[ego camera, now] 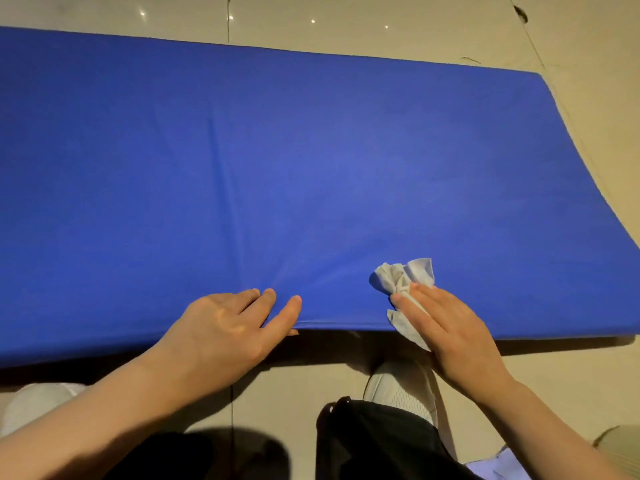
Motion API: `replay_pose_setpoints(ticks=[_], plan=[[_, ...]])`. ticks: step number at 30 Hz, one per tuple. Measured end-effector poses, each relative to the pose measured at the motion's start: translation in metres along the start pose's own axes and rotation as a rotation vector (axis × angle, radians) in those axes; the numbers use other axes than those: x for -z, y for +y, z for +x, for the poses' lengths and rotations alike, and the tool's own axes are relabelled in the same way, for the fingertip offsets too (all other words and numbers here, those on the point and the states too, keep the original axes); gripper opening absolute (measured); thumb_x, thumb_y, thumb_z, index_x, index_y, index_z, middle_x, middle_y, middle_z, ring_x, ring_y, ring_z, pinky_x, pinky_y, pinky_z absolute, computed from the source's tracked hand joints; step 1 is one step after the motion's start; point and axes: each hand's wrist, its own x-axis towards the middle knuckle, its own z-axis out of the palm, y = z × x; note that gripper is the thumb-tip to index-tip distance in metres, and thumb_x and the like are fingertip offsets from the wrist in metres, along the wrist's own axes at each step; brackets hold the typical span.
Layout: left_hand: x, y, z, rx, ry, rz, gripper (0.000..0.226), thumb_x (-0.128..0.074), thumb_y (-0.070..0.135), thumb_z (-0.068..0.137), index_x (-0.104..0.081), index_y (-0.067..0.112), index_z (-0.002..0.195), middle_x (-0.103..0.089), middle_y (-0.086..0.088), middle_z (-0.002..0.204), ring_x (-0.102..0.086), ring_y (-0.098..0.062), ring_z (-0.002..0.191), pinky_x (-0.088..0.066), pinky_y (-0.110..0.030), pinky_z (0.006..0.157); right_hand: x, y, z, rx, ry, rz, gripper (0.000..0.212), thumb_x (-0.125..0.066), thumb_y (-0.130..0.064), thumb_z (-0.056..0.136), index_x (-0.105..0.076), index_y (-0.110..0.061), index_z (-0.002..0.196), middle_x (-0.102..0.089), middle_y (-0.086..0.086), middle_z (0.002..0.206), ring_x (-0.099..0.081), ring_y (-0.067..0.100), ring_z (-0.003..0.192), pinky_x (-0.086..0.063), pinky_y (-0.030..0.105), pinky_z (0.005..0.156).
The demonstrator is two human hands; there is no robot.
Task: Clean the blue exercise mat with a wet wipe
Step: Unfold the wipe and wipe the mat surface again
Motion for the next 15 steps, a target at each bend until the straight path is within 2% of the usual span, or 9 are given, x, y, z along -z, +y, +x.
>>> replay_pose_setpoints(ticks=[2,5,7,9,10,12,14,15], plan=[[0.007,0.005,0.002,-0.011,0.01,0.012,0.032,-0.02,0.007,0.106,-0.051,0.005,0.113,-0.07,-0.017,0.079,-0.065,-0.026,0.057,-0.051,-0.029,0.04,0.002,0.004,-0.006,0.007,0.02,0.006,0.069,-0.082,-0.005,0.074,-0.047,-0.014,0.133,-0.063,0.014,0.127,-0.047,0.026,0.124,-0.043,0.037,0.1],[-0.001,0.004,0.009,-0.025,-0.018,0.027,0.025,-0.035,0.019,0.105,-0.056,0.007,0.112,-0.068,-0.015,0.078,-0.061,-0.024,0.054,-0.047,-0.028,0.039,0.0,0.012,-0.005,-0.023,-0.01,0.028,0.058,-0.069,-0.011,0.083,-0.044,-0.016,0.136,-0.059,0.013,0.133,-0.044,0.026,0.129,-0.044,0.043,0.099],[-0.014,0.001,0.013,0.002,-0.065,0.03,0.034,-0.038,0.025,0.102,-0.066,0.007,0.107,-0.064,-0.013,0.071,-0.054,-0.023,0.047,-0.038,-0.023,0.037,-0.008,0.015,0.0,-0.076,-0.055,0.059,0.061,-0.069,-0.01,0.082,-0.043,-0.017,0.137,-0.057,0.014,0.136,-0.04,0.025,0.13,-0.041,0.048,0.1],[-0.026,-0.001,0.016,-0.008,-0.129,0.042,0.03,-0.049,0.025,0.097,-0.072,0.007,0.102,-0.059,-0.011,0.066,-0.047,-0.022,0.042,-0.027,-0.021,0.038,-0.015,0.018,0.004,-0.114,-0.123,0.086,0.061,-0.063,-0.013,0.083,-0.041,-0.019,0.139,-0.055,0.013,0.139,-0.037,0.024,0.133,-0.037,0.05,0.103],[-0.033,0.0,0.015,-0.012,-0.176,0.035,0.023,-0.063,0.024,0.089,-0.073,0.007,0.102,-0.058,-0.01,0.064,-0.045,-0.022,0.04,-0.024,-0.021,0.039,-0.02,0.02,0.003,-0.127,-0.181,0.088,0.058,-0.058,-0.017,0.086,-0.039,-0.021,0.141,-0.052,0.012,0.142,-0.035,0.024,0.135,-0.035,0.048,0.107],[-0.042,0.004,0.013,0.003,-0.299,-0.007,0.043,-0.09,0.02,0.06,-0.074,0.008,0.098,-0.055,-0.009,0.059,-0.042,-0.021,0.035,-0.017,-0.018,0.041,-0.026,0.025,-0.003,-0.135,-0.308,0.073,0.05,-0.041,-0.032,0.099,-0.033,-0.025,0.147,-0.043,0.007,0.15,-0.029,0.022,0.142,-0.028,0.042,0.116],[-0.051,0.008,0.014,-0.004,-0.387,-0.039,0.055,-0.09,0.007,0.033,-0.076,0.01,0.086,-0.05,-0.004,0.051,-0.039,-0.019,0.03,-0.009,-0.014,0.045,-0.032,0.026,-0.007,-0.168,-0.449,0.101,0.057,-0.015,-0.055,0.101,-0.018,-0.034,0.155,-0.019,-0.002,0.161,-0.007,0.016,0.151,-0.012,0.04,0.122],[-0.054,0.008,0.014,-0.017,-0.429,-0.033,0.057,-0.088,0.005,0.028,-0.076,0.012,0.083,-0.05,-0.002,0.051,-0.042,-0.019,0.032,-0.01,-0.015,0.044,-0.035,0.024,-0.006,-0.193,-0.5,0.109,0.062,-0.003,-0.064,0.097,-0.007,-0.04,0.154,-0.002,-0.01,0.162,0.007,0.008,0.15,-0.003,0.038,0.123]])
